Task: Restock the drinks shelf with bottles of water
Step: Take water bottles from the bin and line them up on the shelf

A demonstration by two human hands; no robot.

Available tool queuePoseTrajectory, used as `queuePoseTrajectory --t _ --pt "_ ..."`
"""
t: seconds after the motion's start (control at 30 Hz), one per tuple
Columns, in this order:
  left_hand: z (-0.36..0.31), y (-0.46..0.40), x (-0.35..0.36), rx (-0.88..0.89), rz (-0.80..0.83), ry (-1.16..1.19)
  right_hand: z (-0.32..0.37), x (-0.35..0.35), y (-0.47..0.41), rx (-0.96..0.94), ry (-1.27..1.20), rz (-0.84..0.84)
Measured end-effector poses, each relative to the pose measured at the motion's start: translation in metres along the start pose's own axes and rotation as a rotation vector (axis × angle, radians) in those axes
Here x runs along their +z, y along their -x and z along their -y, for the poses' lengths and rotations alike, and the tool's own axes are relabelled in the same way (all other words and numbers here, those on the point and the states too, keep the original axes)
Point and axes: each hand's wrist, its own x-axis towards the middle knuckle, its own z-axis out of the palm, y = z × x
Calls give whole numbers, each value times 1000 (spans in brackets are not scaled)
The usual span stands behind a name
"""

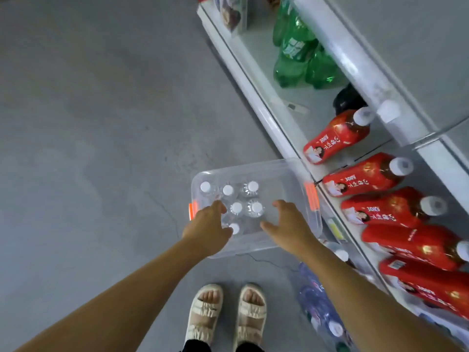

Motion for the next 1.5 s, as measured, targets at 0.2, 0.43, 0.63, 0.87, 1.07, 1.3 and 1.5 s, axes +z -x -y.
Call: queuePoseTrajectory --t 0.2,0.43,0.63,0.87,1.07,1.3,1.5 --pt "17 -65 53 48 -60 -36 -48 63 -65 41 -39 -15" --pt "29 -118 86 105 -152 -39 -87 120 -132 -5 -146 -162" --pt "34 -137 101 154 -197 -24 -103 153 -166 -124 -271 -293" --pt "39 -136 97 220 -220 -70 -105 155 -169 -203 -362 -446" --pt "24 -112 76 238 -211 -53 -103 102 -133 -88 -451 -437" --pt "-39 -44 26 308 -137 -50 -64 -24 -38 -90 -692 -376" --pt "-107 32 -35 442 -32 -7 -7 -140 65 -156 -773 -320"
